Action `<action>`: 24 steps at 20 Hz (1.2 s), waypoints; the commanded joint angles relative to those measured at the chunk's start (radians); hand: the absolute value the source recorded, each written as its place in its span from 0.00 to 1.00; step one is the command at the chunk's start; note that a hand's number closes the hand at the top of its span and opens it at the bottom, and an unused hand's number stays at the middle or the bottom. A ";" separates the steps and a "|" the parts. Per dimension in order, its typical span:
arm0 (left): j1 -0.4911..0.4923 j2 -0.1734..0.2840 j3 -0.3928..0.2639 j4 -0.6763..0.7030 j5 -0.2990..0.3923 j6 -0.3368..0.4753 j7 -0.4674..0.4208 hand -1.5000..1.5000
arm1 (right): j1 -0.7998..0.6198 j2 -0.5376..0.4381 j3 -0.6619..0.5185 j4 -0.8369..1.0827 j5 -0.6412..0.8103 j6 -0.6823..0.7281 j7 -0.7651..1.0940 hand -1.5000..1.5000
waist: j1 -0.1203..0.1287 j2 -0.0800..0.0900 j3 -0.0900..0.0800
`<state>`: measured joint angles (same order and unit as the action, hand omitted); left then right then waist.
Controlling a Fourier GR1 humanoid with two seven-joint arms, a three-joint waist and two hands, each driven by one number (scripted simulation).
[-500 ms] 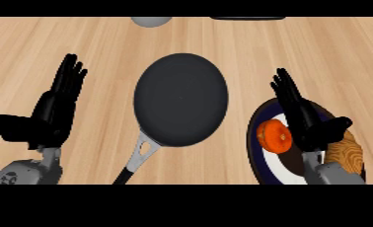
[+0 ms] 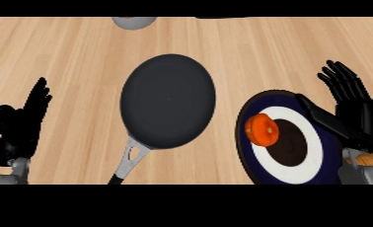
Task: Pick the squash from the plate and place it in the pan
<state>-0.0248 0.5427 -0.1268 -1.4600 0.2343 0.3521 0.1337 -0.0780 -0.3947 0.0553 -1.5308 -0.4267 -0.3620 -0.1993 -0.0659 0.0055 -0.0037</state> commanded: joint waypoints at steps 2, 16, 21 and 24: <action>0.045 0.040 0.018 0.065 -0.004 -0.003 0.052 0.50 | 0.083 0.277 -0.185 -0.051 -0.151 -0.253 -0.106 1.00 | -0.030 -0.015 0.009; -0.062 -0.004 -0.005 0.194 -0.079 -0.059 0.006 0.50 | 0.560 -0.041 -0.028 -0.548 0.178 -0.227 0.181 0.00 | 0.055 -0.002 -0.001; -0.083 -0.019 -0.022 0.150 -0.083 -0.051 0.049 0.50 | 0.552 -0.318 -0.058 -0.576 0.254 -0.126 0.463 0.00 | 0.083 0.002 -0.002; -0.124 0.007 -0.018 0.152 -0.079 -0.080 0.093 0.50 | 0.506 -0.441 -0.059 -0.642 0.255 -0.074 0.678 0.00 | 0.085 0.003 -0.002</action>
<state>-0.1118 0.5440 -0.1371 -1.2996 0.1639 0.2801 0.1897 0.4580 -0.6800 0.0010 -2.1214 -0.1929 -0.4864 0.2628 0.0116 0.0071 -0.0062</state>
